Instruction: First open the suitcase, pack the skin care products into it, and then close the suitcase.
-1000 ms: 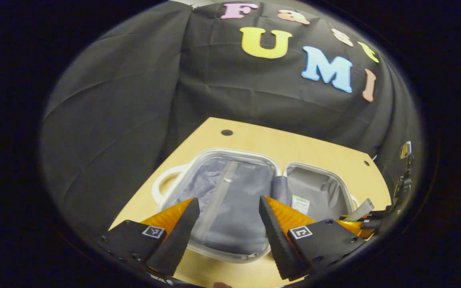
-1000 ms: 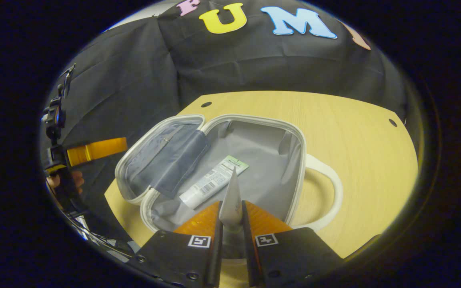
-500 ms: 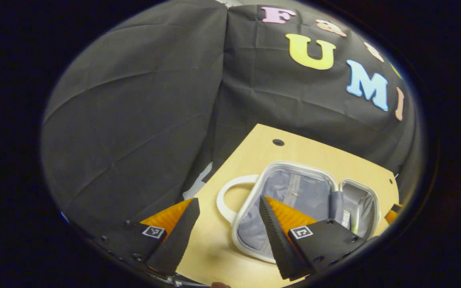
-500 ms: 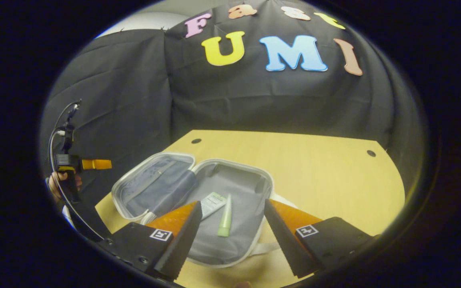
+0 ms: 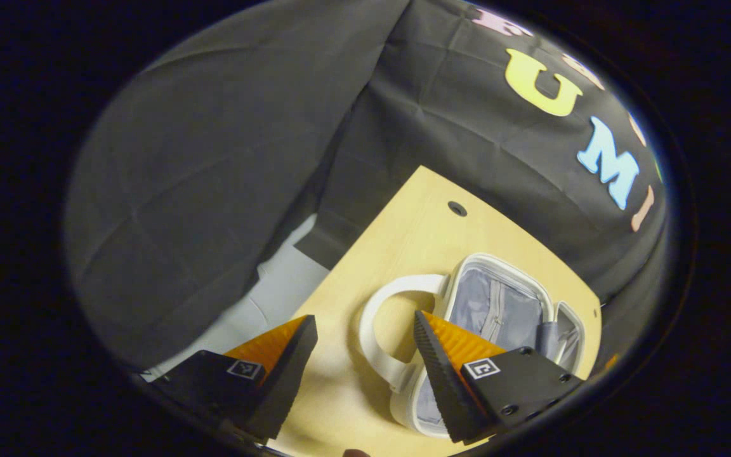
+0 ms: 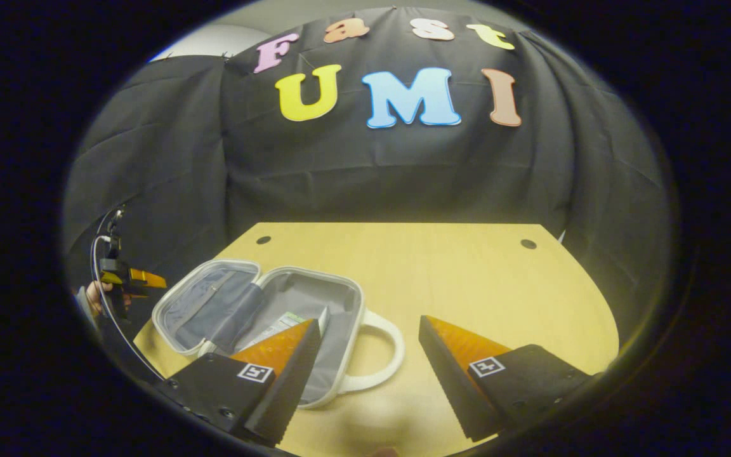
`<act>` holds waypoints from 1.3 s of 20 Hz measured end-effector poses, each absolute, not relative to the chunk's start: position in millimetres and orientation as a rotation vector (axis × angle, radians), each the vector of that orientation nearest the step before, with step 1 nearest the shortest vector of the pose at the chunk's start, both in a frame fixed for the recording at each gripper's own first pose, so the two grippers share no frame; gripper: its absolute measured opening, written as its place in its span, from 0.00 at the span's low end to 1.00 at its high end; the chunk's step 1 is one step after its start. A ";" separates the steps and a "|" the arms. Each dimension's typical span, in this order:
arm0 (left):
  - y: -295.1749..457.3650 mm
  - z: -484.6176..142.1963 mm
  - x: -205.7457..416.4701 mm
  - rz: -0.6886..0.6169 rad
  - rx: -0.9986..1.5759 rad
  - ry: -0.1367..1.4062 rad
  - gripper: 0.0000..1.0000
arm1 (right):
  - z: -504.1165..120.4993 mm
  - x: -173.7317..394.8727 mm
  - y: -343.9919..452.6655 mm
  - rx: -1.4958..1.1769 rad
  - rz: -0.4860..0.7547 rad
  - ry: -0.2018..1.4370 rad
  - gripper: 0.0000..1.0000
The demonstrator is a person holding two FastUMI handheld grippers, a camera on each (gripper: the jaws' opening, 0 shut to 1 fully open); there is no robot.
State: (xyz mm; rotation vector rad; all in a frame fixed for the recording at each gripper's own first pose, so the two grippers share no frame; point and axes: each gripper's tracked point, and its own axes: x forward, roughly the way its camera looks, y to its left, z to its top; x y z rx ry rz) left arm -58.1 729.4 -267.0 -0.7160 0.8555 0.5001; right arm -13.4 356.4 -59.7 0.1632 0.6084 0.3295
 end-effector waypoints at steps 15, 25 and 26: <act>702.9 -272.3 -37.1 0.525 -0.918 0.820 0.12 | -50.4 -14.4 301.1 0.154 0.265 0.595 0.96; 621.8 -42.4 -0.7 0.434 -0.684 0.644 0.11 | -46.4 0.0 225.5 0.183 0.295 0.510 0.96; 597.8 -17.1 10.0 0.406 -0.650 0.626 0.11 | -45.4 1.0 216.2 0.183 0.296 0.498 0.96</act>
